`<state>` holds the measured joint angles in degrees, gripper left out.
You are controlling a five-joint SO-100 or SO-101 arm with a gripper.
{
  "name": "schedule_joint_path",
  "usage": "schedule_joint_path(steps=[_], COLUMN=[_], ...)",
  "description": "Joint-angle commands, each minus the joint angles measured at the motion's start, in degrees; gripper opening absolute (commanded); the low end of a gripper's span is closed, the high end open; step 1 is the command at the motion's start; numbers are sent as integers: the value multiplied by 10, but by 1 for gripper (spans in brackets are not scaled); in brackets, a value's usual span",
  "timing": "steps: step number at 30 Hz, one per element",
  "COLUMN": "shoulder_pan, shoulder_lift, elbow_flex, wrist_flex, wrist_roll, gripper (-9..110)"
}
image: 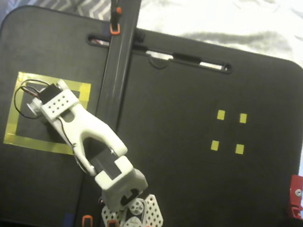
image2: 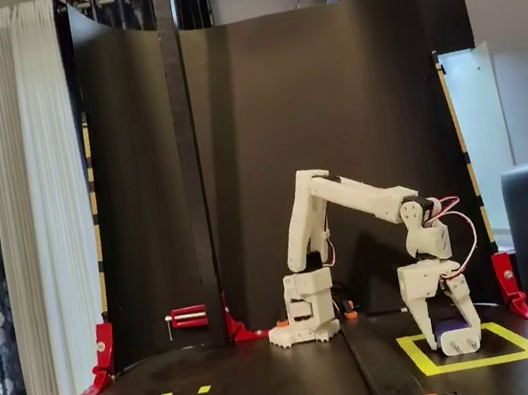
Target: Grasp a block and put it in the designated area.
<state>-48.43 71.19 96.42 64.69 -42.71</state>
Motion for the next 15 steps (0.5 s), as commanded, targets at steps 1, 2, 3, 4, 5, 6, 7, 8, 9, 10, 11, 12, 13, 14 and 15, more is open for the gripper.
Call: schedule_joint_path(steps=[1, 2, 3, 4, 5, 6, 7, 8, 9, 10, 11, 12, 13, 14, 15], shoulder_pan=[-5, -4, -3, -2, -1, -1, -1, -1, -1, -2, -2, -2, -2, -2, -2], shoulder_lift=[-5, -5, -5, -5, -5, -5, -4, -4, -3, -1, 1, 3, 4, 4, 4], elbow_flex=[-11, -11, -11, -11, -11, -11, -11, -12, -12, -12, -13, -14, -18, -20, -24], wrist_flex=[-4, -4, -4, -4, -4, -3, 0, 4, 8, 11, 15, 18, 25, 30, 33], wrist_roll=[-2, -2, -2, -2, -2, -3, -5, -10, -12, -14, -16, -17, -18, -21, -23], gripper=[20, 20, 20, 20, 21, 22, 25, 27, 30, 33, 34, 39, 41, 42, 43])
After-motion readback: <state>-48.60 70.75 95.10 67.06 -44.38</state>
